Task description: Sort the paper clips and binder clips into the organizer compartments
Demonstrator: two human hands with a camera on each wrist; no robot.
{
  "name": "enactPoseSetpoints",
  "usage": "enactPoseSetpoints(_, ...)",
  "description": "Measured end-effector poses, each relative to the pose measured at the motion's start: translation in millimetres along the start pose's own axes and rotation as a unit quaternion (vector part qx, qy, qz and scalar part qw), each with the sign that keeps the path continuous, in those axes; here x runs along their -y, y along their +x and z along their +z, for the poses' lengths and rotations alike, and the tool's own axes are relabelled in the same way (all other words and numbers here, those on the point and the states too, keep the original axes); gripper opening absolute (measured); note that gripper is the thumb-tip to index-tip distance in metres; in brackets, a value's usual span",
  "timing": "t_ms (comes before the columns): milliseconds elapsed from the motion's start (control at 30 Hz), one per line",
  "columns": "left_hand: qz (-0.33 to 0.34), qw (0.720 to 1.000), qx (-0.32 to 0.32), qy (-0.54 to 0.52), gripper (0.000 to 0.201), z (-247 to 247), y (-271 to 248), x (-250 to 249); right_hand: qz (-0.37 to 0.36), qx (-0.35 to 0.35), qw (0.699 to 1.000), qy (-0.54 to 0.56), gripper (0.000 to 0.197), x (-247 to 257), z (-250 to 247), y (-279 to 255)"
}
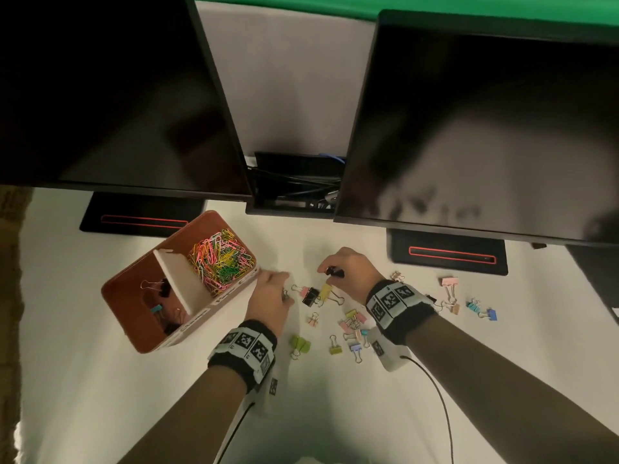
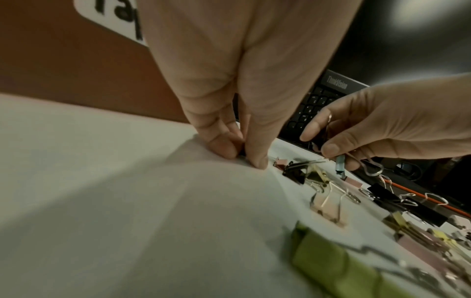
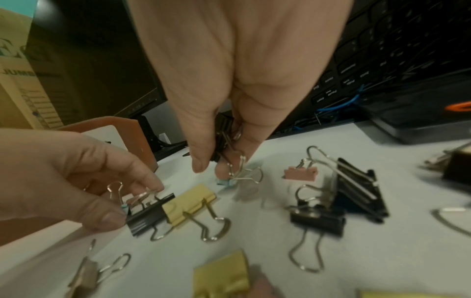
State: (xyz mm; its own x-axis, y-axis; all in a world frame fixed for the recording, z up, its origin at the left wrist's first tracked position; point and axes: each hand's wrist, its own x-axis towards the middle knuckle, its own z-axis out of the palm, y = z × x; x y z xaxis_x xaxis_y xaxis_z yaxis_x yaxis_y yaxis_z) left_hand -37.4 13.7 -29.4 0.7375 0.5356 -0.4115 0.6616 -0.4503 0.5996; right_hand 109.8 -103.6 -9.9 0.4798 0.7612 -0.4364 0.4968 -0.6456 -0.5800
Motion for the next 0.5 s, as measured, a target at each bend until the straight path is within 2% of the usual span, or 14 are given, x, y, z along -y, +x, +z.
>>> enactPoseSetpoints(67, -0.001, 1.000, -0.014, -0.004, 0.025, 2, -2, 2, -0.001, -0.005, 1.000, -0.002, 0.026, -3, -1, -6)
enactPoseSetpoints(133, -0.017, 1.000, -0.018, 0.007, 0.018, 4, -6, 5, -0.003, -0.008, 1.000, -0.003, 0.026, -4, 0, -12)
enactPoseSetpoints(233, -0.029, 0.999, -0.017, 0.019, 0.019, 4, -13, 10, -0.008, -0.013, 1.000, -0.008, 0.026, -1, 1, -19)
enactPoseSetpoints(500, -0.012, 1.000, -0.001, -0.022, 0.025, -8, -44, 38, -0.036, -0.034, 0.999, 0.013, 0.023, 24, 11, -35)
